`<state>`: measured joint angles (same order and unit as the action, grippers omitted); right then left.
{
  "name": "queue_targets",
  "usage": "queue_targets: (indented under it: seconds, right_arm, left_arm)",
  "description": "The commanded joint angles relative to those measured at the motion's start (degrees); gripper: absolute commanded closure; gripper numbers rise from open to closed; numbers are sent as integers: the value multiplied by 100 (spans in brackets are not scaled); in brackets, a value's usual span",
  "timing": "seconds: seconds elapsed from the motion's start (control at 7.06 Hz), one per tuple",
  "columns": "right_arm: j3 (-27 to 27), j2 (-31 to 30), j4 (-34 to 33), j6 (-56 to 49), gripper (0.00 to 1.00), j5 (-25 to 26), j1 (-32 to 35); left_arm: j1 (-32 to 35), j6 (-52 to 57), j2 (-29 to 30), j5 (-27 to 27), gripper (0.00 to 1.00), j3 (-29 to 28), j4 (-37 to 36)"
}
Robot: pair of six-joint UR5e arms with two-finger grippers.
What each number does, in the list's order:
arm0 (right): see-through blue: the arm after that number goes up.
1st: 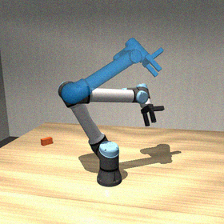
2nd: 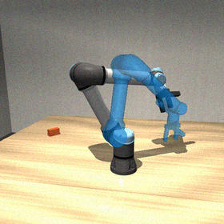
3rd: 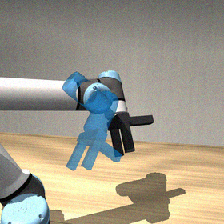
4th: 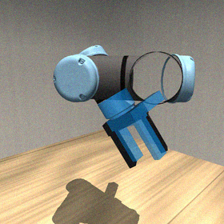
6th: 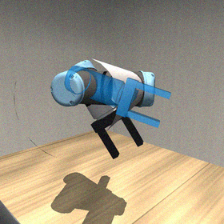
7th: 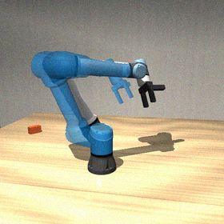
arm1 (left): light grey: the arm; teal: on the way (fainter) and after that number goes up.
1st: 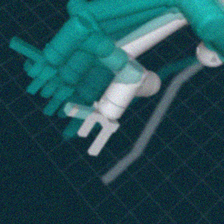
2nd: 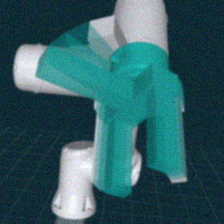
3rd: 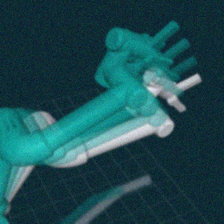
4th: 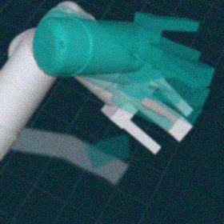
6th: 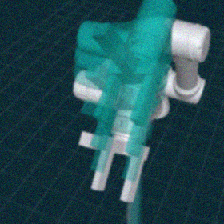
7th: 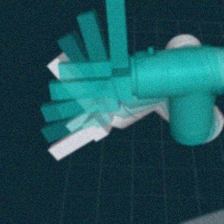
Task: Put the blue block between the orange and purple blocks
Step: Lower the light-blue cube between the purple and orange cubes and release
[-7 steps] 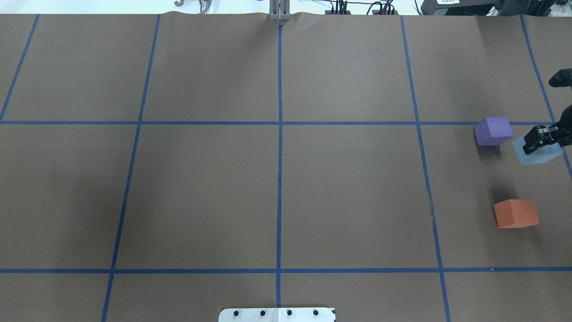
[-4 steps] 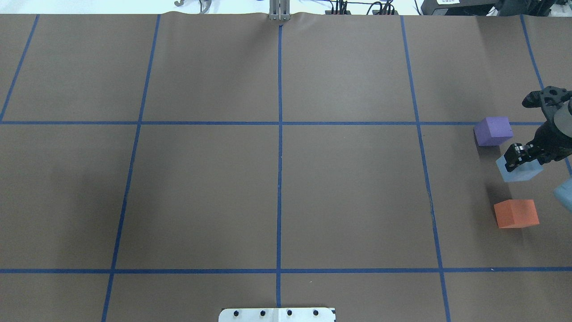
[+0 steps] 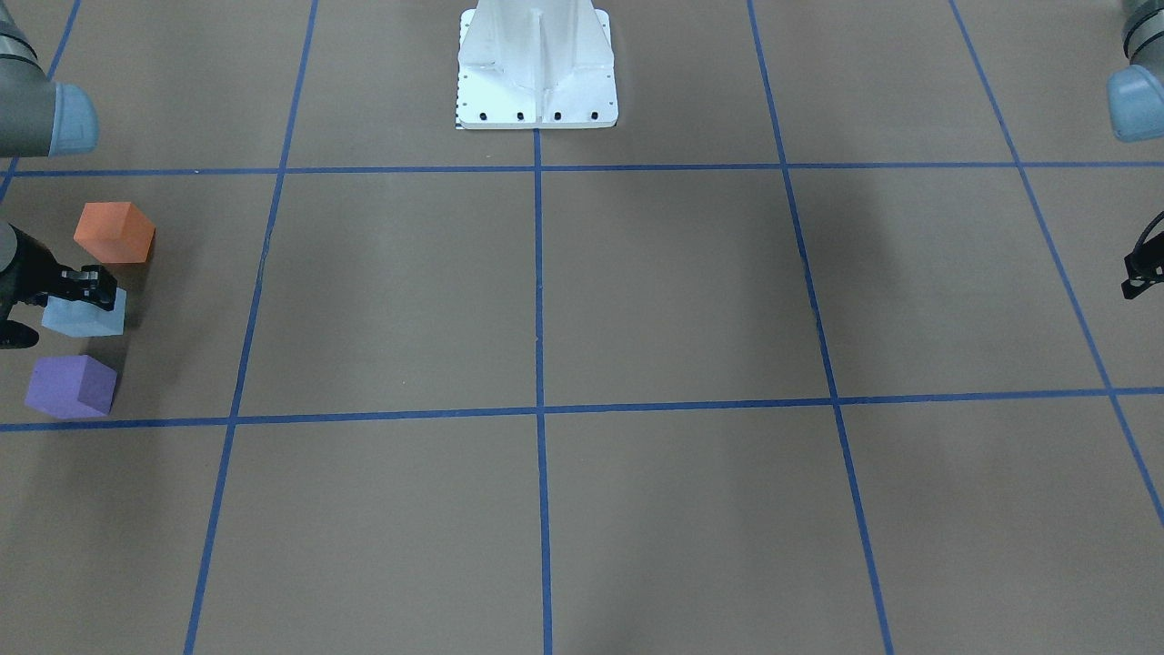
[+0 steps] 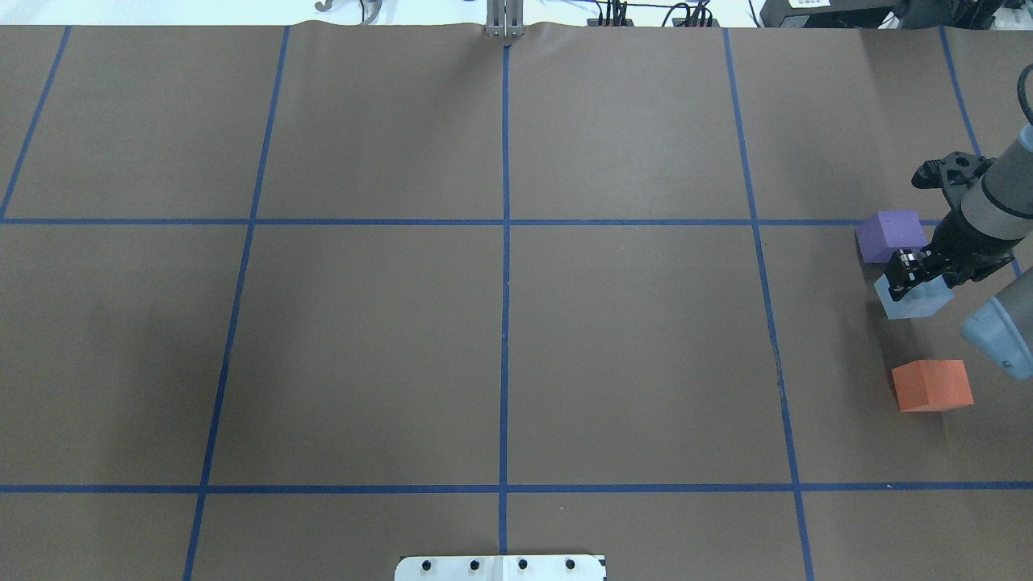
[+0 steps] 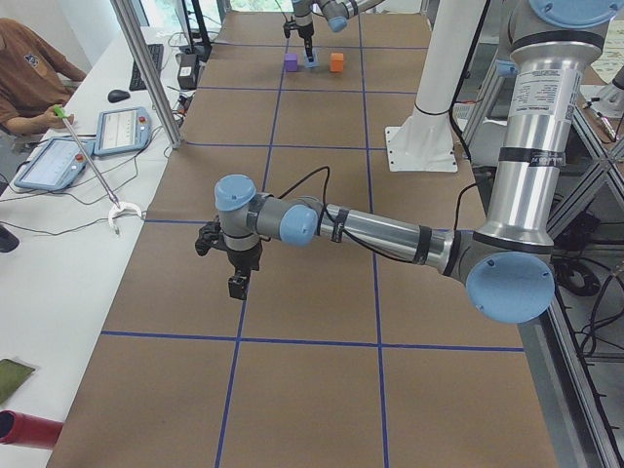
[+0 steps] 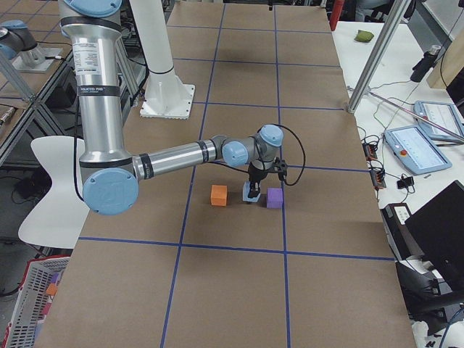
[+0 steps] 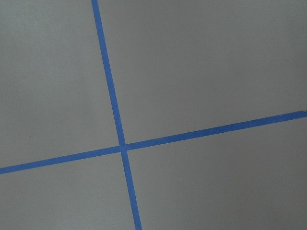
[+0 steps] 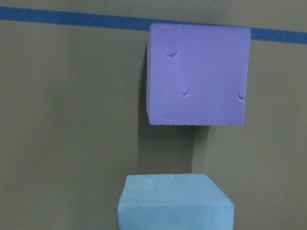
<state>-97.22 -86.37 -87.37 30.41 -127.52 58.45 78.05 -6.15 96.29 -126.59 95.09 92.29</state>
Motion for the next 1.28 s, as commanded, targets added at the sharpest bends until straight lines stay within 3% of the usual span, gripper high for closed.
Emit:
queue_targets:
  seconds: [0.0,0.28,0.43,0.57,0.71,1.13]
  right_arm:
    - [63,-37,1,0,100,-18,-27]
    - [89,-29,-52,9,100,-18,-114]
    - [124,-29,-52,9,93,-18,-150]
    - [133,-46,-35,1,6,-10,-150]
    - [99,-73,-8,0,0,16,-141]
    - [-190,-82,-8,0,0,8,-106]
  left_arm:
    - [0,0,13,3,0,-25,9]
    - [0,0,13,3,0,-8,0]
    - [0,0,4,3,0,9,0]
    - [0,0,22,3,0,1,0]
    - [0,-9,22,3,0,18,0]
    - [0,-9,22,3,0,10,0]
